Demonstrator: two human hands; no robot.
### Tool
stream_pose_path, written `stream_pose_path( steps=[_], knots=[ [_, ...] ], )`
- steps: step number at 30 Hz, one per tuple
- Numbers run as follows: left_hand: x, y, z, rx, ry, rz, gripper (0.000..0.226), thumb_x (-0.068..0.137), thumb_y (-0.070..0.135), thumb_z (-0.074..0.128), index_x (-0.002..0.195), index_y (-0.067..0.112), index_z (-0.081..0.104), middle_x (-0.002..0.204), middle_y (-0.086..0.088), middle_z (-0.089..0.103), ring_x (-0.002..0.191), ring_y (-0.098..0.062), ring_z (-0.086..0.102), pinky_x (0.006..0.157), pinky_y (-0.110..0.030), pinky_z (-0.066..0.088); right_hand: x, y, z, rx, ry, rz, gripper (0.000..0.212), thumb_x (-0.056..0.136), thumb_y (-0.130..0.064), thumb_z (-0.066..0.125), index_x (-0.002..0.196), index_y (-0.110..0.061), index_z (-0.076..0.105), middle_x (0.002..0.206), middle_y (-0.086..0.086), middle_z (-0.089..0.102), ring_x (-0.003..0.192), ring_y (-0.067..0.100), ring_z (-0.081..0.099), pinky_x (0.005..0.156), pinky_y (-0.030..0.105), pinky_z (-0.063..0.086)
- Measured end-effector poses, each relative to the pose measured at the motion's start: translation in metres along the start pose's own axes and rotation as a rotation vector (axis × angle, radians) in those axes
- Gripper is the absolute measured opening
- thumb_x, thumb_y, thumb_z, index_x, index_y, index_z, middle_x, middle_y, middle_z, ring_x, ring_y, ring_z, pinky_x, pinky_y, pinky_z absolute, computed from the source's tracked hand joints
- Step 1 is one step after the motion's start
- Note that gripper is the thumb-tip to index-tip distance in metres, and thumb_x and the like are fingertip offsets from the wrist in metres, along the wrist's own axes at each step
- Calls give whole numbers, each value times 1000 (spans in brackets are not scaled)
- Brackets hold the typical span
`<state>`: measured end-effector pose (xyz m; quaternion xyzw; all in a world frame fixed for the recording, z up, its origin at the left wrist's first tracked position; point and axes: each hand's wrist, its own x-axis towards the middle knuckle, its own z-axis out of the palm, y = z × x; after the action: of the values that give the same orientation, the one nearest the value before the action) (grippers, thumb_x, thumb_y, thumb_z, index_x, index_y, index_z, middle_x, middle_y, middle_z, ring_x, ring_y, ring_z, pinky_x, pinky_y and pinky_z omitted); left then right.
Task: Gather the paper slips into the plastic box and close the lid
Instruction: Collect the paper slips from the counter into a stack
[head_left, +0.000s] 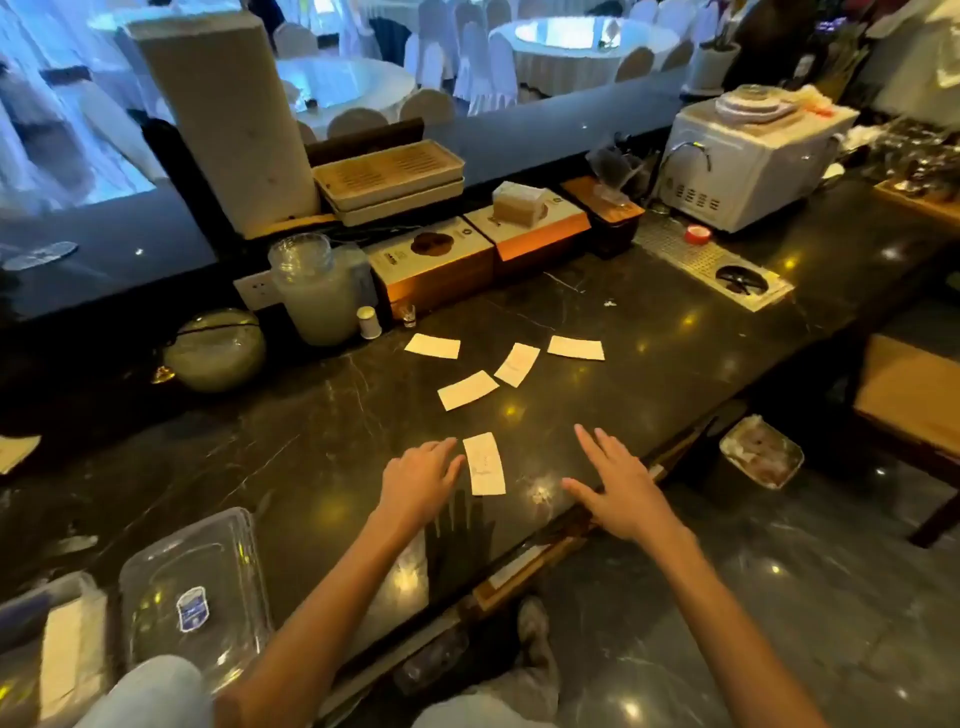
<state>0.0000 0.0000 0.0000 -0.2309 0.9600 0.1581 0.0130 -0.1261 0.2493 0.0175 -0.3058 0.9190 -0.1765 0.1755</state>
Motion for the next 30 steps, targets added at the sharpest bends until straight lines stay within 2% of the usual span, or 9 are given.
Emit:
stream_pose_path(
  steps=[5,10,12,15,17,21,25,27,30],
  knots=[
    [32,4,23,-83,-31,-202,42,99,46,42,131,22,53,127,-6,64,112,-24,63,91,-42,54,88,-16,14,116,-226,7,79,93,-49,56,156,-35,11,163,3,25,148,23,28,115,48,36],
    [58,10,62,-328,-84,-503,33,98,36,50,112,9,61,113,-12,66,103,-27,63,87,-40,54,147,-20,55,291,-485,106,75,96,-38,59,157,-24,19,157,12,36,144,29,36,116,44,35],
    [67,18,77,-447,-90,-599,29,98,32,53,113,8,61,113,-11,65,101,-24,63,87,-38,54,161,-22,71,323,-524,127,70,97,-31,59,155,-15,25,155,12,40,141,28,40,113,40,36],
    [76,25,95,-518,-87,-695,29,98,27,54,117,6,61,116,-12,65,107,-25,62,92,-41,53,173,-23,86,467,-497,201,61,98,-19,58,151,-4,32,127,10,61,115,22,56,94,31,45],
    [81,26,104,-561,-72,-744,28,98,24,55,117,4,61,119,-14,65,110,-26,61,95,-42,52,181,-23,93,590,-523,268,57,98,-12,54,150,-2,33,125,15,62,111,24,58,89,32,46],
    [85,30,112,-644,-96,-779,33,92,20,62,119,2,57,121,-16,62,112,-30,60,95,-42,50,180,-26,99,843,-593,401,41,96,-1,50,137,-8,52,111,9,67,97,19,64,76,30,55],
    [93,30,111,-754,-13,-698,32,85,8,68,111,9,49,118,-10,47,110,-24,54,95,-35,50,191,-22,98,982,-577,505,37,96,-1,54,132,-6,49,123,16,63,109,30,65,88,44,58],
    [98,28,105,-807,4,-663,28,86,2,64,107,14,49,114,-9,45,107,-22,53,91,-30,50,196,-20,95,1001,-591,522,43,95,0,57,135,-8,41,126,17,60,106,30,65,84,45,60],
    [109,22,97,-819,26,-624,24,86,-3,62,106,10,58,105,-5,49,100,-18,52,81,-19,45,207,-16,87,987,-638,481,73,92,2,62,149,-25,25,132,20,56,101,30,66,76,45,63]
  ],
)
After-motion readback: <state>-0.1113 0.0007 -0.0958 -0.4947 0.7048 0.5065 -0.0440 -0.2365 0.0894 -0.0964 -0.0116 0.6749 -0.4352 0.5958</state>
